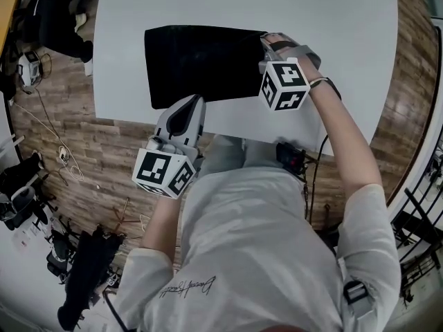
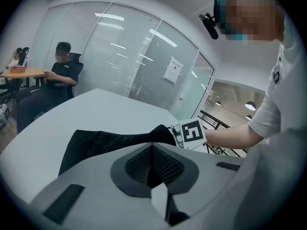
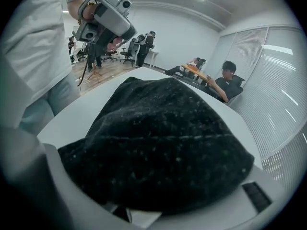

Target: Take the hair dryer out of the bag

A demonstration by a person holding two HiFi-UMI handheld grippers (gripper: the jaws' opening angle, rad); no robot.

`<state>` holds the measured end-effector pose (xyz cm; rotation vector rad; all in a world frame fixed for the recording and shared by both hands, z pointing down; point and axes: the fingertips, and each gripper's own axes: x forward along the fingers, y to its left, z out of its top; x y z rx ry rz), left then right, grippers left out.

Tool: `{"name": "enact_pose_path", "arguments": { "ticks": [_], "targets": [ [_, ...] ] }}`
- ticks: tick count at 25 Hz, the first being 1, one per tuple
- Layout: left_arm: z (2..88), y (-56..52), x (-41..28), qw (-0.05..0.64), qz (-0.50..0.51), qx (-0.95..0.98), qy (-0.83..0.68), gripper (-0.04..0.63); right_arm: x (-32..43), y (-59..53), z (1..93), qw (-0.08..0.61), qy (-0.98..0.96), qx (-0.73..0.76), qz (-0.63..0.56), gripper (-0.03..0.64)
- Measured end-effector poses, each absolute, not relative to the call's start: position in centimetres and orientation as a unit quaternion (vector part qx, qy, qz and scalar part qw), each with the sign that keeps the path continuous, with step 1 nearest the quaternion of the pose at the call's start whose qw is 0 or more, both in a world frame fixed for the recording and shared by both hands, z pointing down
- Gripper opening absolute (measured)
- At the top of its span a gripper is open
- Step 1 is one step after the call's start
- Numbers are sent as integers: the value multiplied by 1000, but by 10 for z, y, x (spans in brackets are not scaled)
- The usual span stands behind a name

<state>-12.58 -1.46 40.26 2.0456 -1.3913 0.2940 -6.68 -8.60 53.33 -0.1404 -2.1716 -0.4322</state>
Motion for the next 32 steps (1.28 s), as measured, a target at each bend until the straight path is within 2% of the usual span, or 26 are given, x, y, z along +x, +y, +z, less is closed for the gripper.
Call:
{"name": "enact_pose_path", "arguments": {
  "ticks": [16, 32],
  "targets": [
    [421, -3, -126, 331, 103, 764, -544, 12, -59, -79, 569, 504, -831, -134, -192, 225],
    [421, 3, -138, 334, 101, 760, -548, 12, -63, -74, 560, 477, -858, -106, -159, 213]
  ]
}}
